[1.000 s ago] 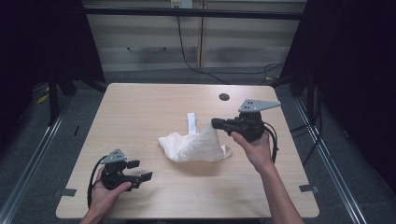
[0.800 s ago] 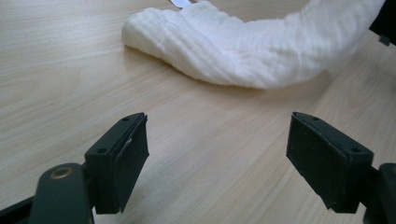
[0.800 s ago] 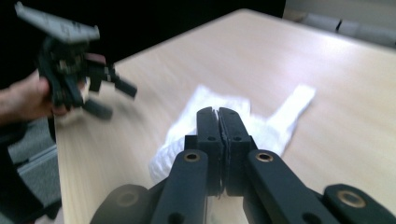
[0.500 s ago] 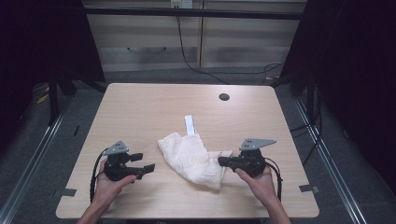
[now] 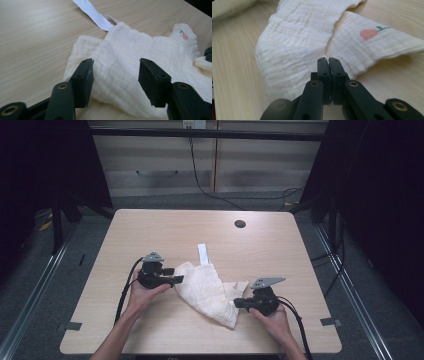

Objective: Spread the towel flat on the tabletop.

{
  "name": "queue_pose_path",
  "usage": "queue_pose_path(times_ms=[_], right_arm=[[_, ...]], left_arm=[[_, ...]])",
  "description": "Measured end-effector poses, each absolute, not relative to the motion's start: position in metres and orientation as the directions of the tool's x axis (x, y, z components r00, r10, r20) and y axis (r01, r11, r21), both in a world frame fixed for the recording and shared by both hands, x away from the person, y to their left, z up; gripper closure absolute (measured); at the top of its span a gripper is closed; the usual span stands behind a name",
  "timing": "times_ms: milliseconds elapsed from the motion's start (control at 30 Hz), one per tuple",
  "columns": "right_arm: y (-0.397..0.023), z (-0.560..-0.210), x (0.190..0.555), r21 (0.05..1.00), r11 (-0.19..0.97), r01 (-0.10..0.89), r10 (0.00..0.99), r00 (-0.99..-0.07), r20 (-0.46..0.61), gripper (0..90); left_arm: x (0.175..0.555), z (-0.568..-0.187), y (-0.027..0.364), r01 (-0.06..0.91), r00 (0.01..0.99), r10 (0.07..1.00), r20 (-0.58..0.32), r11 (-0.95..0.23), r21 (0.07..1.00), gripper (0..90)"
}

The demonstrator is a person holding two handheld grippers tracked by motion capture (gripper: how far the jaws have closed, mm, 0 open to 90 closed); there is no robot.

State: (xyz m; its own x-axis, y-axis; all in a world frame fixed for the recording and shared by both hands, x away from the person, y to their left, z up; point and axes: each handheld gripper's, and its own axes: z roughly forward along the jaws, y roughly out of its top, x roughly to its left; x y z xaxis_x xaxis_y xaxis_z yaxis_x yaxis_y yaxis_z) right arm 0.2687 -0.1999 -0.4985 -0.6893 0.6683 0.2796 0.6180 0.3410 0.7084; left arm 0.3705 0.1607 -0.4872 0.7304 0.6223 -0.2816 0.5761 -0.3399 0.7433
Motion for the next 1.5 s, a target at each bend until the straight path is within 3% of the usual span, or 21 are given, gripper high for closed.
queue_pose_path(times_ms=[133,267,367,467,1067,1133,1233,1400,1500], right_arm=[[-0.2,-0.499,0.269,0.707,0.343,0.619,0.674,-0.686,0.274,88.5],[-0.204,-0.498,0.269,0.711,0.332,0.62,0.681,-0.679,0.275,88.5],[-0.207,-0.497,0.269,0.713,0.318,0.624,0.691,-0.668,0.276,88.5],[-0.209,-0.496,0.269,0.715,0.319,0.623,0.693,-0.668,0.273,88.5],[-0.22,-0.488,0.258,0.739,0.31,0.599,0.69,-0.676,0.258,88.5],[-0.217,-0.487,0.258,0.741,0.31,0.596,0.686,-0.68,0.259,88.5],[-0.211,-0.485,0.258,0.747,0.318,0.585,0.678,-0.69,0.252,88.5],[-0.207,-0.485,0.257,0.747,0.33,0.577,0.667,-0.702,0.248,88.5],[-0.207,-0.486,0.258,0.75,0.33,0.574,0.664,-0.706,0.248,88.5]], left_arm=[[0.372,-0.506,0.156,0.582,0.735,0.624,-0.263,-0.382,0.718,55.9],[0.366,-0.503,0.157,0.551,0.747,0.637,-0.189,-0.434,0.713,70.9],[0.362,-0.503,0.162,0.55,0.752,0.632,-0.19,-0.441,0.709,79.9],[0.351,-0.503,0.166,0.534,0.758,0.63,-0.168,-0.452,0.715,81.7],[0.277,-0.496,0.198,0.53,0.799,0.568,-0.195,-0.514,0.674,80.2],[0.273,-0.495,0.202,0.543,0.795,0.567,-0.215,-0.507,0.67,75.9],[0.275,-0.489,0.208,0.543,0.805,0.526,-0.275,-0.465,0.699,68.0],[0.3,-0.47,0.208,0.528,0.789,0.564,-0.245,-0.416,0.74,60.5],[0.329,-0.472,0.199,0.557,0.782,0.556,-0.28,-0.422,0.715,55.2]])
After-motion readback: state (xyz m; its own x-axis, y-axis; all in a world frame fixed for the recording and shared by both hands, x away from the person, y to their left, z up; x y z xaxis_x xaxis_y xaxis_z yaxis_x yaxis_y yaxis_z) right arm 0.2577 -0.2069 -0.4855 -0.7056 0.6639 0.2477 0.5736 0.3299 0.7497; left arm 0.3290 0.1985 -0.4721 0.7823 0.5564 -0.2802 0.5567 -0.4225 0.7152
